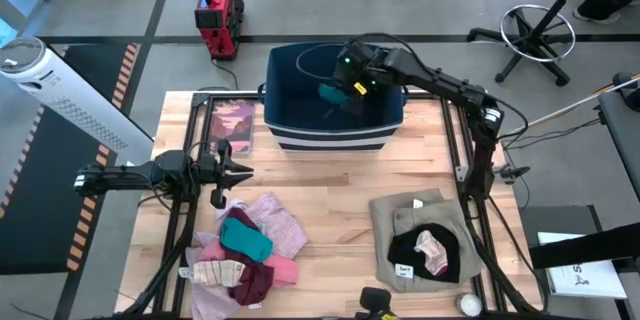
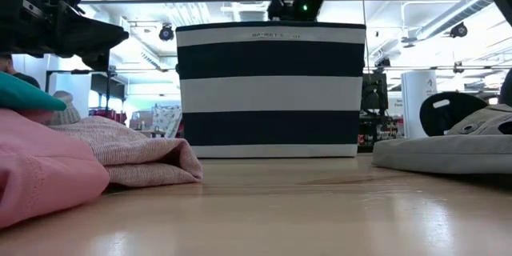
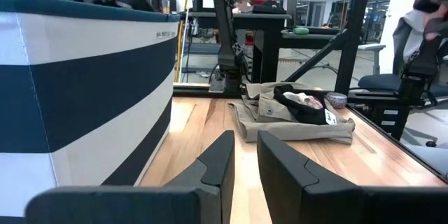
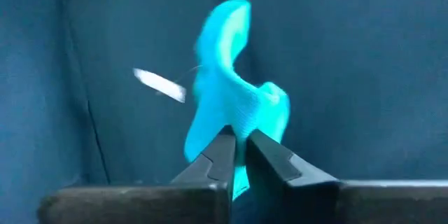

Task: Sort clothes
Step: Put the right blue sock into the blue laundry bin, then put the blue sock into the blue laundry bin

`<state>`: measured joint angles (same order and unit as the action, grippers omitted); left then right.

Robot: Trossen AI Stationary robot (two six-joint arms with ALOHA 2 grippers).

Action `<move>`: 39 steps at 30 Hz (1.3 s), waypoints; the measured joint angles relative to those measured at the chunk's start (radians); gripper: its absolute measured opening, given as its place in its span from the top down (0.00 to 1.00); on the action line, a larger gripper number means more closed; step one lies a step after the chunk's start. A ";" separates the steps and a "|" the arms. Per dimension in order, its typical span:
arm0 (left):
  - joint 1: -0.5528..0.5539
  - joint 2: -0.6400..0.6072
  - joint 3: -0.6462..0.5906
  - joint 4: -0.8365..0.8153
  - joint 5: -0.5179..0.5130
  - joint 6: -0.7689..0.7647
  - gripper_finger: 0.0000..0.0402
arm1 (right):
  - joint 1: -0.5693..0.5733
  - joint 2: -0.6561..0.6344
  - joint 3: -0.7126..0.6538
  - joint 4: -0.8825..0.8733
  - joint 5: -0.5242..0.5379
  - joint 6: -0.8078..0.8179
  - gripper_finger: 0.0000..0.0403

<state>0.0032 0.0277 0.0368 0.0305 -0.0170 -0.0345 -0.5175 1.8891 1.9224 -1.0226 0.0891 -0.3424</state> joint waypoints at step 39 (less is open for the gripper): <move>0.000 0.010 0.000 0.002 0.032 -0.019 0.88 | 0.767 -0.619 -0.494 -0.294 -0.022 0.662 0.44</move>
<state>0.0036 0.0379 0.0368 0.0329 0.0149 -0.0534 0.2498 1.2701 1.4287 -1.3170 0.0670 0.3196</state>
